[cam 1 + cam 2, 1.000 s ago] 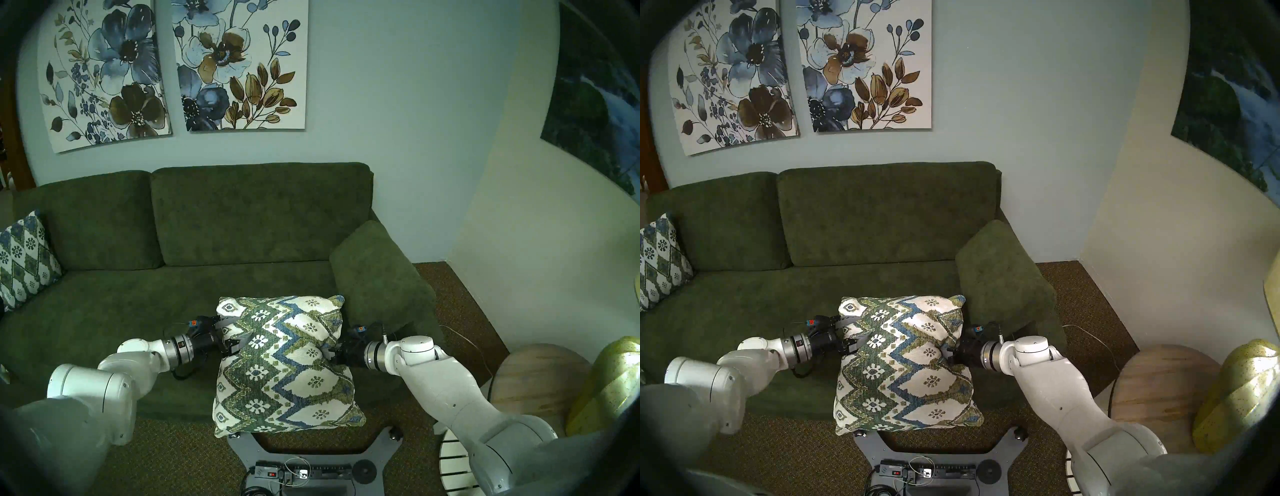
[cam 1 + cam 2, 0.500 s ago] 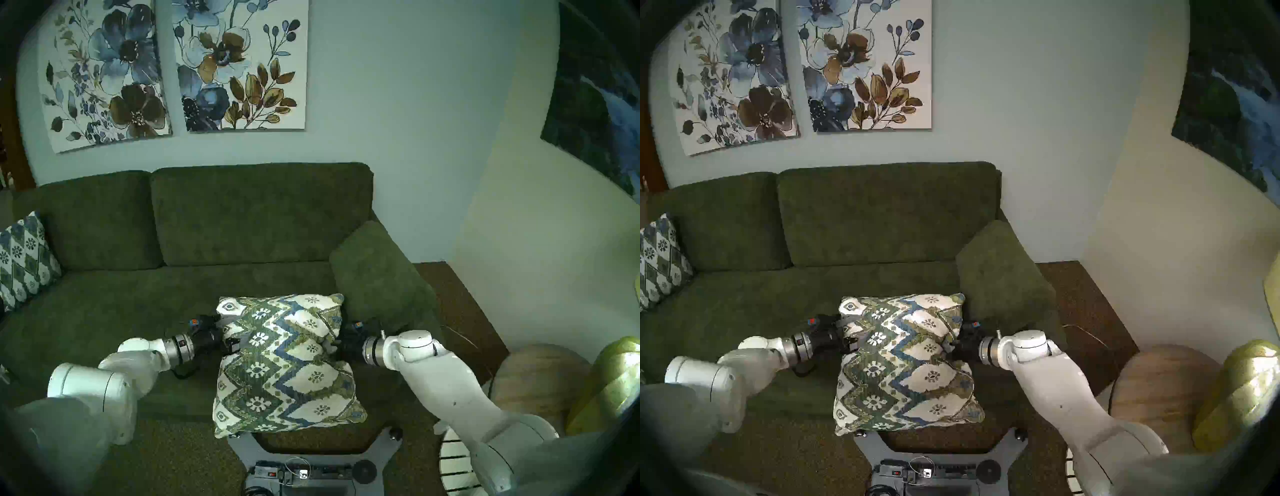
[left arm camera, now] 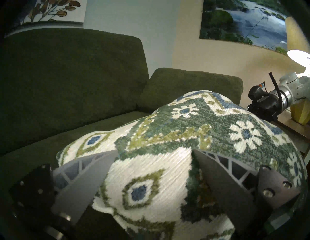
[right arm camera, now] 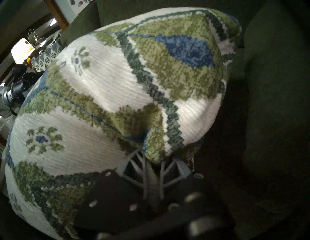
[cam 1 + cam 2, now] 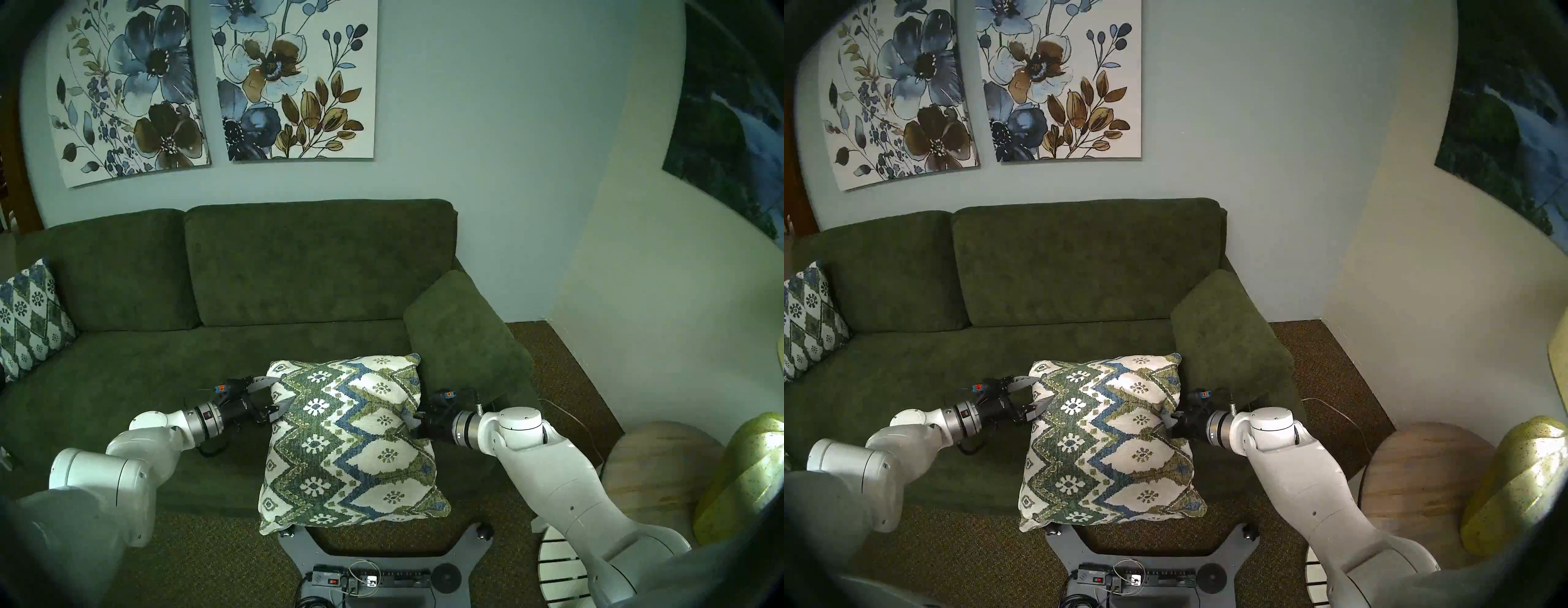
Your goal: Fix throw pillow on sofa
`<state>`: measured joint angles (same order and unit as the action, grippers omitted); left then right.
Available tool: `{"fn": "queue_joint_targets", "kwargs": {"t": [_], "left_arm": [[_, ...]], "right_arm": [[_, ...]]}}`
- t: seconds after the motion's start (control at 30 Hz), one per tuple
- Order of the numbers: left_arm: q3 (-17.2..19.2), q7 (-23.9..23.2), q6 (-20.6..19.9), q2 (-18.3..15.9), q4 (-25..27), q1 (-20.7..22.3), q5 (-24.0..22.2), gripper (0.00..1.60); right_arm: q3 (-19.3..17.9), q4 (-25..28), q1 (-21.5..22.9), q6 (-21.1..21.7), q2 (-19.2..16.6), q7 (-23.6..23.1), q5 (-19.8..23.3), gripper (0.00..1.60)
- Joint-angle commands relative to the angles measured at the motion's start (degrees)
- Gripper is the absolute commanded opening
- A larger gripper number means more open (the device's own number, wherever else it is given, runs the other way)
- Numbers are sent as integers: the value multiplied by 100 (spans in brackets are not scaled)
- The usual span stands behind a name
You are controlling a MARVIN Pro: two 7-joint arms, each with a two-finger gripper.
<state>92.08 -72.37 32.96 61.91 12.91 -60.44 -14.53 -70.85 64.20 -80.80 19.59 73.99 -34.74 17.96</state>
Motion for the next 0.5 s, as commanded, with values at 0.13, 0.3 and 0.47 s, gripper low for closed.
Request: {"fn": "queue_joint_targets", "kwargs": {"t": [0.13,0.3,0.47], "left_arm": [[27,-668,-149,-282,335,-196,-230,160],[54,-751,-209,-310,375,-278,-280,160],[61,-751,-245,-355,428,-373,-313,160]], "right_arm": [[-122,643,378,202,-102,564,-294,0],[-99,913,591,399,-110,936,-582,0],[-118,1229,724,541,-114,1180,-768,0]]}}
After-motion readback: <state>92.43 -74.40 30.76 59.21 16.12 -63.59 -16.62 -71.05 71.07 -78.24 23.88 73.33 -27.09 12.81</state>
